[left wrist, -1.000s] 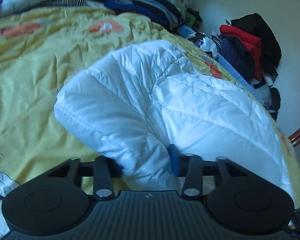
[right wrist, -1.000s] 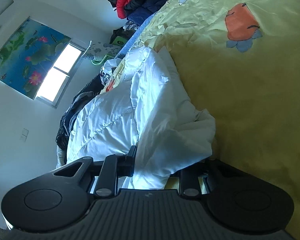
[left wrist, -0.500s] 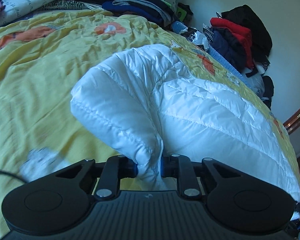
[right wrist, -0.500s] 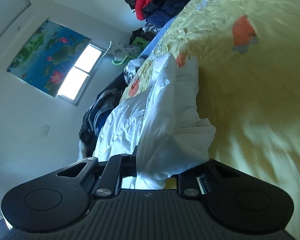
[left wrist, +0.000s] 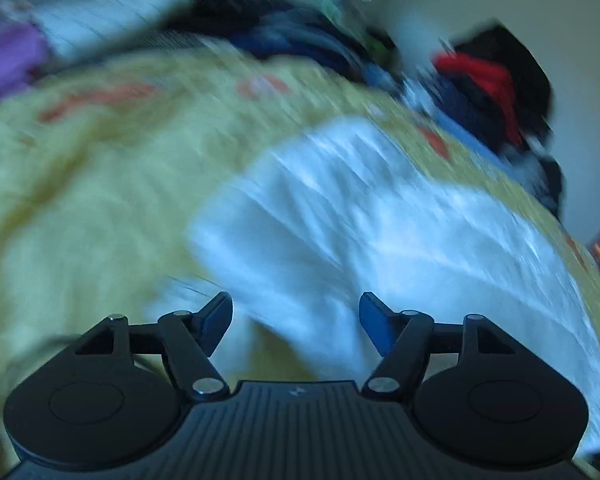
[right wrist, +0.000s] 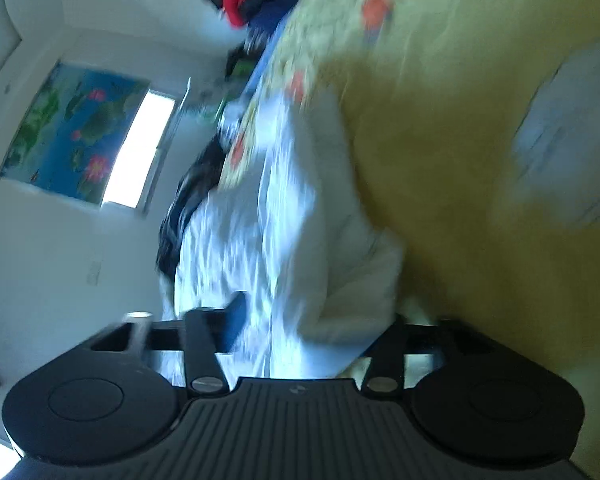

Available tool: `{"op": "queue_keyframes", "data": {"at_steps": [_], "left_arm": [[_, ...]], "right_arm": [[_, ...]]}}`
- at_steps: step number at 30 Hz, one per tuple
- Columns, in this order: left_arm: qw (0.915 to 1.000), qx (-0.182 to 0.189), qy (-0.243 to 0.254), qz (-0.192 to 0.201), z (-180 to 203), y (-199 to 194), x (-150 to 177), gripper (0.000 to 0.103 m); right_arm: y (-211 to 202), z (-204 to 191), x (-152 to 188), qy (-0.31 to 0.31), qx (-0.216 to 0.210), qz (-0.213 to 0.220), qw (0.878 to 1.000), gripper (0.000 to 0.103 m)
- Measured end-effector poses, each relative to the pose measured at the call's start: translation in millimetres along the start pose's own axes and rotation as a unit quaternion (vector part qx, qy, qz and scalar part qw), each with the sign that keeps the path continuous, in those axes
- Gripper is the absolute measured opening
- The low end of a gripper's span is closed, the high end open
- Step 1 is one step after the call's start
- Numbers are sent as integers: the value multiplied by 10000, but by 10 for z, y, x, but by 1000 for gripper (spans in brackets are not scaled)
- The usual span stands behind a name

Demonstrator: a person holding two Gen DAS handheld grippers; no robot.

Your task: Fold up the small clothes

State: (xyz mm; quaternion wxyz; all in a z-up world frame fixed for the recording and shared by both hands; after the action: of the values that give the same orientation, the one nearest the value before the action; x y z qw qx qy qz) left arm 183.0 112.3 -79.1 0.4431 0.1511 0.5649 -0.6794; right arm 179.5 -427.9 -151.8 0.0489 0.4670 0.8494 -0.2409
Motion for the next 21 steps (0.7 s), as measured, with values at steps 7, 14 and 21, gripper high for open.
{"op": "queue_keyframes", "data": {"at_steps": [7,14,21], "left_arm": [[9739,-156,1526,1671,620,-416,-72,70],[9577,865,2559,995,1778,177,480,70],[9432,928,3099,763,1922,504,844,69]], "right_arm": [[89,-921,-314,-1933,13,771,9781,72],[2069,-1853,-2,-1538,-1302,-1970,9595,78],[3270,-1776,75,-2314,-402,-2767,9318,84]]}}
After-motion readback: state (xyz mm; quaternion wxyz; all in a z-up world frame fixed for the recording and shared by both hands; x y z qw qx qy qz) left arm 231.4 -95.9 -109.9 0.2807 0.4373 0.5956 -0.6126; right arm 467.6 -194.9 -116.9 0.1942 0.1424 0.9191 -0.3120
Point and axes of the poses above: each gripper's, at about its wrist camera, not at the fingertips, and y roughly the way its jaws point, z to its right, x to its underside, the point moved 1 cm from there along y, roughly the way its jaws point, and after that the axes turned 1 degree about z, right-handed, at the moved point
